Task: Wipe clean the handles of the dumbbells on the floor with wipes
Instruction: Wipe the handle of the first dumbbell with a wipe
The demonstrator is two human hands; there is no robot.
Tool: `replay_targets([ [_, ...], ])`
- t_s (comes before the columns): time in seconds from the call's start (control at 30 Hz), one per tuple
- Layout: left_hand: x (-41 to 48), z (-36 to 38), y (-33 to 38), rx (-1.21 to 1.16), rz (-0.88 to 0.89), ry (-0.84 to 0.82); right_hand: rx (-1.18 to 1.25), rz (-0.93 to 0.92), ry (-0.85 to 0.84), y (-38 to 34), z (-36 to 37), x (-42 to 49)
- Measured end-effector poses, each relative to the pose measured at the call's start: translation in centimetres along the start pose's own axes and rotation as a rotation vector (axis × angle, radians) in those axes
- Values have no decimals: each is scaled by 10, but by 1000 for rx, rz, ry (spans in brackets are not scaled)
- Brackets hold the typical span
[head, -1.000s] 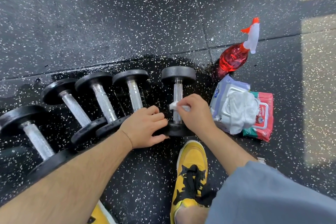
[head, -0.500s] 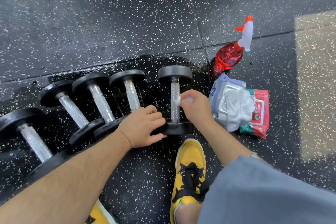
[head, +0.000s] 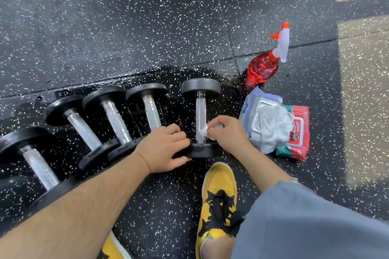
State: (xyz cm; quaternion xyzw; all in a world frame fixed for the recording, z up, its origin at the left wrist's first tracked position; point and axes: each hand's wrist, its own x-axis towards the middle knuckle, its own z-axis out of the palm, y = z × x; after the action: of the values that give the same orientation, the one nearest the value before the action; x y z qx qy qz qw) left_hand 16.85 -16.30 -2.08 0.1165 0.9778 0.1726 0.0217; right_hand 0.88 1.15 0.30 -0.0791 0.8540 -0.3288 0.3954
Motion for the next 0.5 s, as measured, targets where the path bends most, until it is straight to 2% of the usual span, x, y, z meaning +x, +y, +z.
replay_targets([
  [0.1, 1, 1, 0, -5, 1, 2, -65, -134, 89, -8, 4, 0],
  [0.2, 0, 2, 0, 4, 5, 9, -208, -348, 12, -5, 16, -7],
  [0.27, 1, 1, 0, 9, 4, 14, -318, -426, -38, -8, 16, -2],
  [0.4, 0, 1, 0, -4, 3, 12, -534, -513, 11, -26, 16, 13],
  [0.5, 0, 3, 0, -7, 9, 4, -742, -543, -123, -36, 19, 5],
])
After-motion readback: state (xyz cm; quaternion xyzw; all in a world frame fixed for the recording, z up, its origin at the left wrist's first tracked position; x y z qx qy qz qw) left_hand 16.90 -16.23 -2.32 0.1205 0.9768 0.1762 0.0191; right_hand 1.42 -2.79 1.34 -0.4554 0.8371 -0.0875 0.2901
